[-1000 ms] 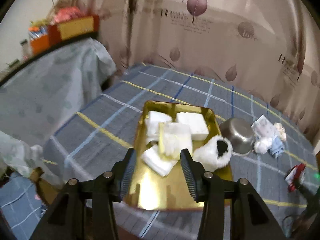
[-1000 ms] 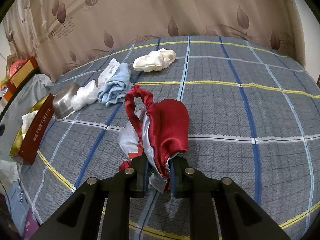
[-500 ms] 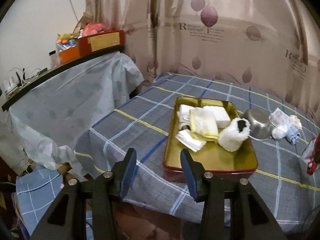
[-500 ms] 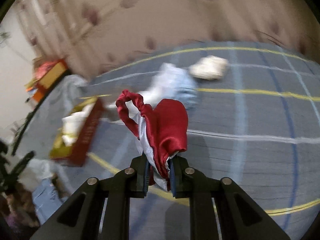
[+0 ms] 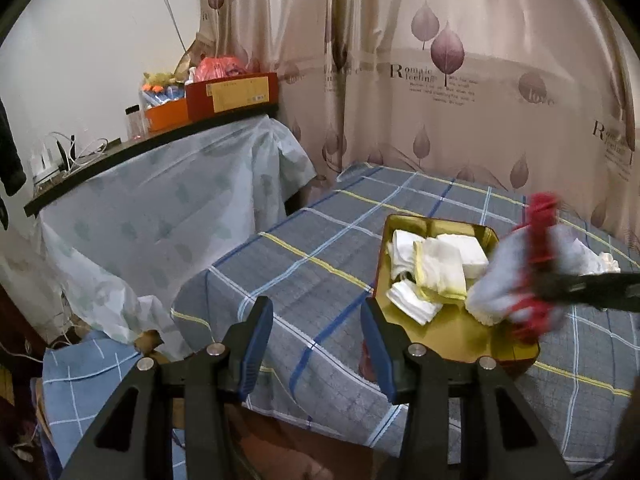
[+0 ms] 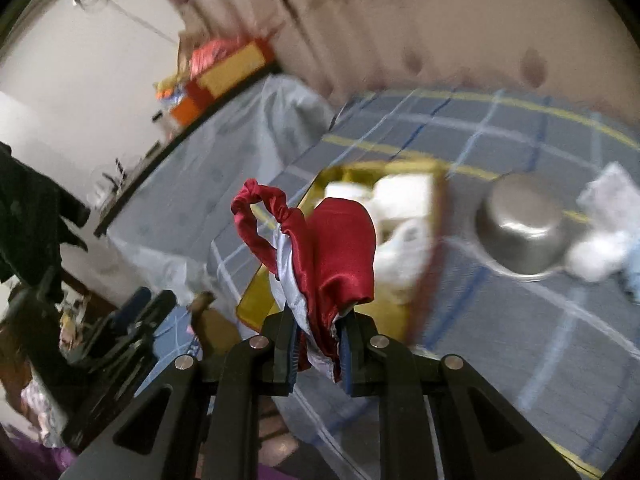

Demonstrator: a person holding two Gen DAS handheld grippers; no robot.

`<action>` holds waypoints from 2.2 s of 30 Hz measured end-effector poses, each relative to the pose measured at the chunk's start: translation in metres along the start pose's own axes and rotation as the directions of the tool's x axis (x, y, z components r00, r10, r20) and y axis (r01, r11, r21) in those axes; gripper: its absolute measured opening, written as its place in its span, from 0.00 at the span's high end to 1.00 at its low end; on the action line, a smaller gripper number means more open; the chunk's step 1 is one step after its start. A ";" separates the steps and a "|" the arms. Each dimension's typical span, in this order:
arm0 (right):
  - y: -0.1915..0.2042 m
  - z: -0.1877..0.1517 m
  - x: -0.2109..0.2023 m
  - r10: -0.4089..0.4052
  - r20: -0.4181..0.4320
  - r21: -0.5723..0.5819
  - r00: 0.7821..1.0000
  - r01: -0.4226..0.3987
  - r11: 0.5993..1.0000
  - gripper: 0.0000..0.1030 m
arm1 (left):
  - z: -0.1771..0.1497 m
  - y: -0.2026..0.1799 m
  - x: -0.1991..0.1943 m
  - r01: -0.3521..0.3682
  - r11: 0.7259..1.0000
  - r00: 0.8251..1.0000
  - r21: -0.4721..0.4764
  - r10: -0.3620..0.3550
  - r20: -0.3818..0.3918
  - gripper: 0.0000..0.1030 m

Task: Organize soft objects
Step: 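Carry the red-and-white baby clothes into the gold tray and open the right tool, then grasp the plastic-wrapped white bundle beside the steel bowl with the left tool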

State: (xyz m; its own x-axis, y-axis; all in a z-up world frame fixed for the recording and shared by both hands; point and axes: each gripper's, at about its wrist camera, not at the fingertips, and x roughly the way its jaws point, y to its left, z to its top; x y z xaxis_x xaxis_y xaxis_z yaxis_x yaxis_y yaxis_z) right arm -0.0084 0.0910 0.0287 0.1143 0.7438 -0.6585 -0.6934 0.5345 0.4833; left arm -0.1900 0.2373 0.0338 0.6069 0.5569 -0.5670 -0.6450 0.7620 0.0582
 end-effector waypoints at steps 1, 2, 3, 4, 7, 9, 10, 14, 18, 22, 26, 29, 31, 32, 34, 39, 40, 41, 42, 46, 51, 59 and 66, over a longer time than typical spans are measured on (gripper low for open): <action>0.005 0.001 0.016 0.010 -0.026 -0.001 1.000 -0.010 1.000 0.86 | 0.001 0.000 0.000 -0.001 1.000 1.000 0.000 0.001 0.002 0.55; 0.006 0.002 0.026 0.006 -0.040 -0.004 0.999 -0.006 1.000 0.86 | 0.001 0.001 0.000 -0.002 1.000 1.000 0.000 0.002 0.002 0.55; 0.008 0.003 0.037 0.002 -0.057 -0.005 0.998 -0.002 1.000 0.86 | 0.001 0.002 0.000 -0.002 1.000 1.000 -0.003 0.002 -0.001 0.55; 0.011 0.004 0.049 0.015 -0.080 0.001 0.997 -0.015 1.000 0.86 | 0.001 0.003 0.001 0.001 1.000 1.000 -0.007 -0.001 -0.005 0.55; 0.014 0.006 0.070 0.003 -0.118 -0.014 0.993 -0.005 1.000 0.86 | 0.002 0.006 0.003 0.006 1.000 1.000 -0.018 -0.006 -0.015 0.55; 0.014 0.006 0.083 -0.002 -0.154 -0.010 0.988 0.000 1.000 0.86 | 0.003 0.007 0.004 0.008 1.000 1.000 -0.023 -0.008 -0.022 0.55; 0.012 0.003 0.088 -0.007 -0.170 -0.008 0.985 0.006 1.000 0.86 | 0.003 0.007 0.005 0.012 1.000 1.000 -0.025 -0.013 -0.029 0.55; 0.021 -0.001 0.100 -0.019 -0.200 -0.042 0.980 0.011 0.999 0.86 | 0.002 0.008 0.006 0.019 0.999 0.999 -0.033 -0.020 -0.038 0.55; 0.027 -0.001 0.108 -0.076 -0.212 -0.109 0.974 0.053 0.993 0.83 | 0.002 0.009 0.009 0.022 0.999 0.998 -0.032 -0.024 -0.050 0.55; 0.030 -0.001 0.108 -0.118 -0.196 -0.154 0.973 0.088 0.984 0.68 | 0.002 0.008 0.013 0.026 0.999 0.997 -0.026 -0.028 -0.069 0.55; 0.031 0.000 0.096 -0.136 -0.147 -0.164 0.980 0.112 0.980 0.33 | 0.001 0.006 0.017 0.022 1.000 0.996 -0.018 -0.023 -0.082 0.55; 0.034 0.002 0.085 -0.135 -0.104 -0.167 0.985 0.117 0.979 0.27 | 0.000 0.004 0.020 0.020 1.000 0.995 -0.013 -0.021 -0.096 0.54; 0.034 0.002 0.076 -0.119 -0.072 -0.167 0.990 0.106 0.980 0.25 | 0.000 0.003 0.022 0.016 1.000 0.994 -0.008 -0.017 -0.104 0.54; 0.035 0.003 0.070 -0.113 -0.049 -0.169 0.992 0.103 0.980 0.24 | 0.000 0.002 0.022 0.015 1.000 0.994 -0.006 -0.016 -0.107 0.54; 0.038 0.002 0.058 -0.117 0.005 -0.181 0.993 0.116 0.977 0.24 | -0.001 0.001 0.024 0.014 1.000 0.993 -0.001 -0.014 -0.114 0.54; 0.037 0.001 0.021 -0.083 0.123 -0.172 0.989 0.104 0.980 0.23 | -0.002 0.000 0.025 0.008 1.000 0.993 0.003 -0.007 -0.121 0.54; 0.034 0.000 0.013 -0.080 0.146 -0.159 0.986 0.103 0.982 0.23 | -0.002 0.000 0.025 0.007 1.000 0.992 0.004 -0.007 -0.124 0.54; 0.030 -0.001 0.005 -0.085 0.167 -0.141 0.982 0.109 0.984 0.22 | -0.002 0.000 0.025 0.006 1.000 0.992 0.005 -0.005 -0.125 0.54; 0.024 -0.004 -0.005 -0.097 0.187 -0.121 0.978 0.120 0.985 0.22 | -0.002 0.000 0.025 0.005 1.000 0.992 0.007 -0.004 -0.126 0.53; -0.010 -0.022 -0.040 -0.205 0.251 -0.050 0.946 0.224 0.973 0.18 | -0.003 -0.001 0.025 0.000 1.000 0.992 0.010 0.001 -0.124 0.53; -0.083 -0.056 -0.081 -0.473 0.242 0.061 0.847 0.473 0.879 0.17 | -0.004 -0.001 0.024 -0.007 1.000 0.992 0.023 0.010 -0.126 0.53; -0.213 -0.100 -0.153 -0.807 0.119 0.222 0.578 0.777 0.590 0.08 | -0.008 -0.011 0.016 -0.041 0.996 0.995 0.081 0.048 -0.087 0.53; -0.272 -0.129 -0.197 -0.843 0.056 0.385 0.535 0.768 0.513 0.05 | -0.010 -0.048 -0.008 0.026 0.979 0.999 0.203 -0.018 -0.040 0.53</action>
State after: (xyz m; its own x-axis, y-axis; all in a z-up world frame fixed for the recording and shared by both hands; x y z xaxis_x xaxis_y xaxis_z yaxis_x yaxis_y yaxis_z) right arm 0.0657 -0.2527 -0.0478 0.6859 -0.0302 -0.7271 0.0061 0.9993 -0.0358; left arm -0.1689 0.1933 0.0271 0.5997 0.5294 -0.6001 -0.5215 0.8273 0.2087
